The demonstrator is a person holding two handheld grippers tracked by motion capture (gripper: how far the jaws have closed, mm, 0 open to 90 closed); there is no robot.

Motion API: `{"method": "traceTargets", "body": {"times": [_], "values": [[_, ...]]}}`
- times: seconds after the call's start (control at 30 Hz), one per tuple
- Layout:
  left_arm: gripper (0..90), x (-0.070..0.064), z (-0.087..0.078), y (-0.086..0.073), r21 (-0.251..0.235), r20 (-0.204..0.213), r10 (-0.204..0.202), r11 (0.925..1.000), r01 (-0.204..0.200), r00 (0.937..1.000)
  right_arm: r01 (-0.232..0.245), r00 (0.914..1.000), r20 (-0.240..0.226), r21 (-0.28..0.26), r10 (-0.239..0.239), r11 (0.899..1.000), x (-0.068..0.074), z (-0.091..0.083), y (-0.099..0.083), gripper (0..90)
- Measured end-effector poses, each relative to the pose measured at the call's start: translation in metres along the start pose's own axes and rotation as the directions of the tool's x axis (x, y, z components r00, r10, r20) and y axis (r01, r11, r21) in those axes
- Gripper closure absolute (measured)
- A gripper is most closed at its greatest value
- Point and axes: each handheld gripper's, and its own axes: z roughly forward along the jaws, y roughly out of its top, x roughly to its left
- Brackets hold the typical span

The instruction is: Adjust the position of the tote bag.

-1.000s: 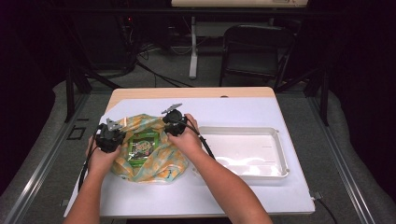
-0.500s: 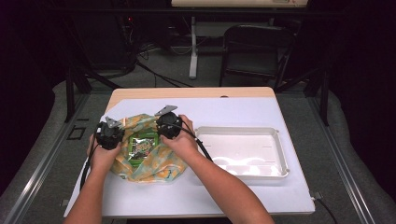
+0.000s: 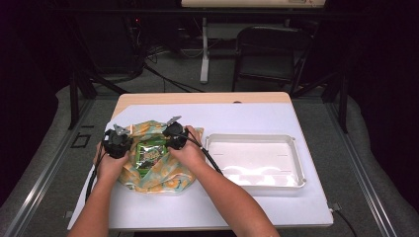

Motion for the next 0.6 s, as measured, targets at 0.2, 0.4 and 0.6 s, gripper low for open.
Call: {"method": "traceTargets", "body": {"times": [0.2,0.4,0.6], "values": [[88.5,-0.002,0.001,0.0,0.008,0.003,0.013,0.9999,-0.013,0.9999,-0.036,0.9993,-0.013,0.023,0.036,0.999,-0.001,0.007,-0.003,51.1],[88.3,-0.003,0.002,-0.001,0.008,0.004,0.014,0.9999,-0.014,0.9999,-0.015,0.9999,0.002,0.055,0.014,0.998,-0.003,0.011,-0.004,68.2],[87.6,-0.002,0.003,-0.001,0.005,0.004,0.016,0.9999,-0.016,0.9999,0.006,0.9999,0.011,0.087,-0.007,0.996,-0.007,0.012,-0.005,81.6]]}}
